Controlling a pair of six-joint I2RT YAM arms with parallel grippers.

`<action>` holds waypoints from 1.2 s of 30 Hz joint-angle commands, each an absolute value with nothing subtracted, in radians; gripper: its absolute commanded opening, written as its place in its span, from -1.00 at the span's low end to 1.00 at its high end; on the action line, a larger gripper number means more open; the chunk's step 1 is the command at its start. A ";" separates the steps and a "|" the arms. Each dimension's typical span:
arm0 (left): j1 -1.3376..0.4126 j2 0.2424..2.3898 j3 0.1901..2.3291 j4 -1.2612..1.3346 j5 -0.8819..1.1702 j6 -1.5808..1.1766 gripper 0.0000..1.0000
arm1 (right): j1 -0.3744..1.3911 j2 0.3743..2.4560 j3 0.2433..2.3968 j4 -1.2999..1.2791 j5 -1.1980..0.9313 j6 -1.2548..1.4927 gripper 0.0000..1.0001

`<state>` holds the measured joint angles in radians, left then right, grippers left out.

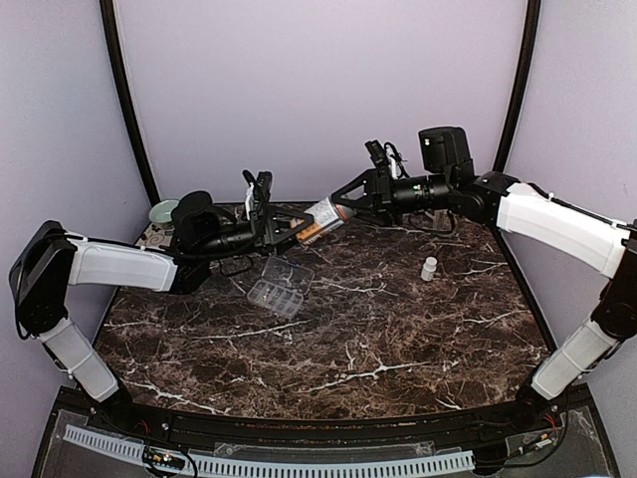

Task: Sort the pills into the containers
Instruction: Pass from the right arm to the left

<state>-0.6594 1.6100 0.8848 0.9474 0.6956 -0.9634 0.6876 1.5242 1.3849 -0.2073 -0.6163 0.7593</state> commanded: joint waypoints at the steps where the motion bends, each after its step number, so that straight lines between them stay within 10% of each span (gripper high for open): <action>1: -0.656 1.592 0.895 1.006 0.725 -0.981 0.64 | 0.696 1.482 1.378 -0.097 -0.649 0.794 -0.64; 15: -0.657 1.604 0.908 1.071 0.733 -1.022 0.36 | 0.696 1.493 1.353 -0.047 -0.663 0.823 -0.65; 23: -0.657 1.625 0.930 1.095 0.806 -1.042 -0.50 | 0.697 1.493 1.335 -0.029 -0.667 0.819 -0.65; 36: -0.651 1.598 0.946 1.040 0.867 -1.040 -0.67 | 0.696 1.478 1.345 -0.130 -0.691 0.655 -0.62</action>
<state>-0.6479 1.6310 0.9028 1.0515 0.8314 -1.0225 0.6853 1.5009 1.3422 -0.0917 -0.6765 0.7898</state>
